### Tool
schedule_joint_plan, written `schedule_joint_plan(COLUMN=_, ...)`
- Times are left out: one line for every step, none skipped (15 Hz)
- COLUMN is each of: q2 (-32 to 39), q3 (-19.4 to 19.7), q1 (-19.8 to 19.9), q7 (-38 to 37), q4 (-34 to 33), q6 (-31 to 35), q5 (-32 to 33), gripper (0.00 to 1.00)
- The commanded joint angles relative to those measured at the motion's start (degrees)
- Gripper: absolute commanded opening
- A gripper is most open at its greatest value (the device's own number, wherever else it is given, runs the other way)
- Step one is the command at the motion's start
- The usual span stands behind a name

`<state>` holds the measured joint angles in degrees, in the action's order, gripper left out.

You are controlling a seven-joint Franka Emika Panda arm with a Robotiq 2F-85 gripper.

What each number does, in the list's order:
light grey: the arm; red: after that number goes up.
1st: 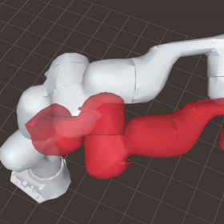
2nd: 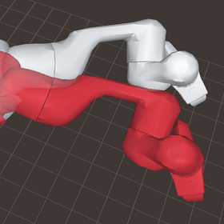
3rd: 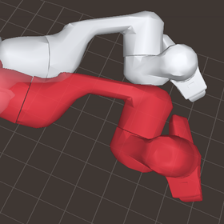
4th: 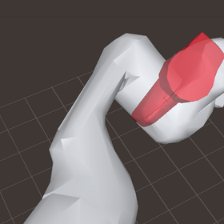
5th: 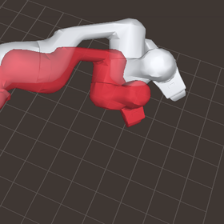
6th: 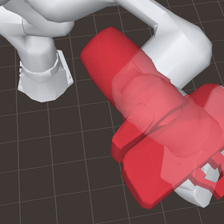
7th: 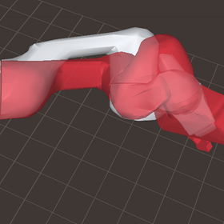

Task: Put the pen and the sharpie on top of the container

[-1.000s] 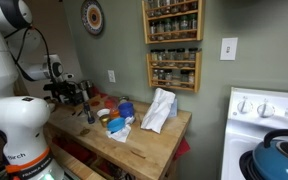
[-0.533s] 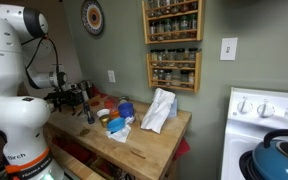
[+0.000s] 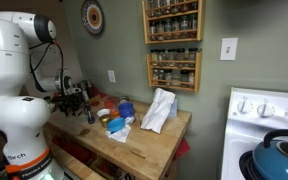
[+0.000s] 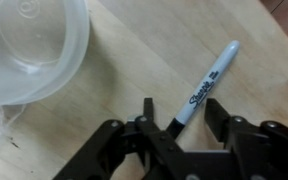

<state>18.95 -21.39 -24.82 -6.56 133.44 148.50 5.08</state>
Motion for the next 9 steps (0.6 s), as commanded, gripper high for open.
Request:
schedule_joint_plan(q2=1.8, q3=1.0, q1=-0.9, q7=-0.5, q4=-1.2, q6=0.8, q5=0.3, gripper=0.27)
schedule_joint_plan(q2=1.5, q3=0.9, q1=-0.6, q7=-0.3, q4=-1.1, q6=0.4, q5=-0.2, gripper=0.20)
schedule_joint_plan(q2=0.9, q3=0.8, q1=-0.3, q7=-0.2, q4=-0.9, q6=0.2, q5=-0.7, gripper=0.13)
schedule_joint_plan(q2=0.0, q3=0.6, q1=-0.1, q7=-0.1, q4=-0.6, q6=-0.2, q5=-1.3, gripper=0.05)
schedule_joint_plan(q2=-0.6, q3=0.5, q1=0.2, q7=-0.2, q4=-0.2, q6=-1.0, q5=-1.7, gripper=0.01)
schedule_joint_plan(q2=-1.5, q3=0.4, q1=0.6, q7=0.0, q4=0.2, q6=-1.7, q5=-2.4, gripper=0.04)
schedule_joint_plan(q2=-2.3, q3=0.3, q1=0.9, q7=-0.1, q4=0.6, q6=-2.2, q5=-2.9, gripper=0.04)
schedule_joint_plan(q2=-3.5, q3=0.0, q1=1.2, q7=0.0, q4=1.1, q6=-3.0, q5=-3.9, gripper=0.02)
schedule_joint_plan(q2=-4.5, q3=-0.2, q1=1.4, q7=0.1, q4=1.5, q6=-3.3, q5=-4.6, gripper=0.04)
